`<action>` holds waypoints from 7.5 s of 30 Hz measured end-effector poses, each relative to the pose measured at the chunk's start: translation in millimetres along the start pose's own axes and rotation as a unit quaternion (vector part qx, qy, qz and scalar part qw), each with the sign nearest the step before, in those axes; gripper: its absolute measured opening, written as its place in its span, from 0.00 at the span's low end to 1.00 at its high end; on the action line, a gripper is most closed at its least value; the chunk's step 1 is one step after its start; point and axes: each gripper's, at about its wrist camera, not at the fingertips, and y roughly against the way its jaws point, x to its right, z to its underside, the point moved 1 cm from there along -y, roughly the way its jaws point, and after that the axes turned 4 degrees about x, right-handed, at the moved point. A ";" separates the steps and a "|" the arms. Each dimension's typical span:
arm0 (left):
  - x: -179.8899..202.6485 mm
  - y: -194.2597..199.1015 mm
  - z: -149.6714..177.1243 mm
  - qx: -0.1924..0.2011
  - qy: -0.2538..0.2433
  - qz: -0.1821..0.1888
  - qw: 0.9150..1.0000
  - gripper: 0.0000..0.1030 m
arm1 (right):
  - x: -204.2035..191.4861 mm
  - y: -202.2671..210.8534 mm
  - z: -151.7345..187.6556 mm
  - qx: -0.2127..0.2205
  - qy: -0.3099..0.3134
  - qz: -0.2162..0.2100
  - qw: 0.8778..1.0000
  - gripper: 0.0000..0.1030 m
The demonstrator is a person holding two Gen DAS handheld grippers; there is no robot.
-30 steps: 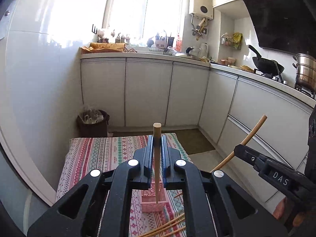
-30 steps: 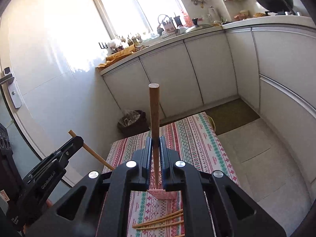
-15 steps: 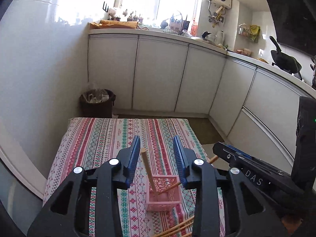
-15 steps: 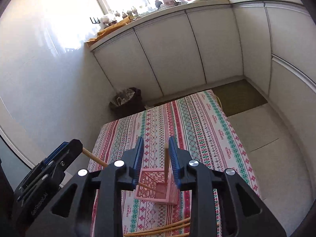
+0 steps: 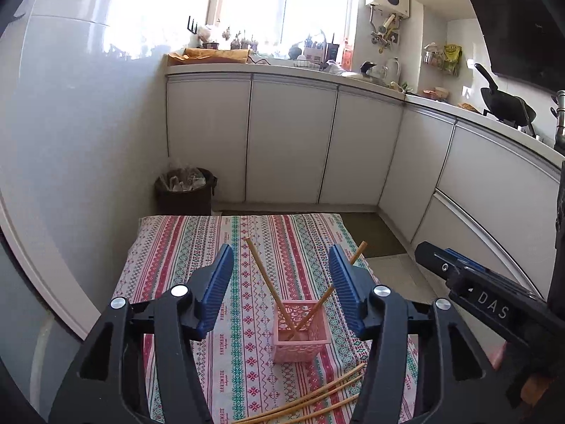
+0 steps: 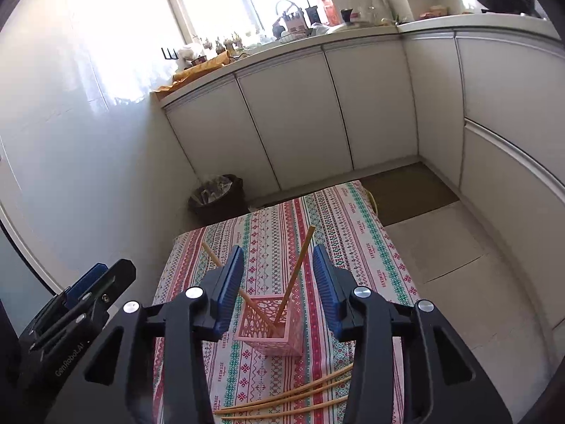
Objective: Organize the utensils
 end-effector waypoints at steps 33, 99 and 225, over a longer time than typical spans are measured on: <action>18.2 58.6 55.3 -0.049 -0.034 -0.020 0.998 0.93 | 23.9 94.0 63.2 0.033 0.059 0.152 0.986 0.93; 118.5 -138.8 226.2 -0.358 -0.301 0.164 0.868 0.09 | 186.2 34.0 230.8 -0.290 -0.281 0.114 0.908 0.93; 41.8 -19.5 236.3 -0.465 -0.257 0.150 0.834 0.37 | 73.2 89.4 53.0 -0.035 -0.067 -0.046 0.996 0.07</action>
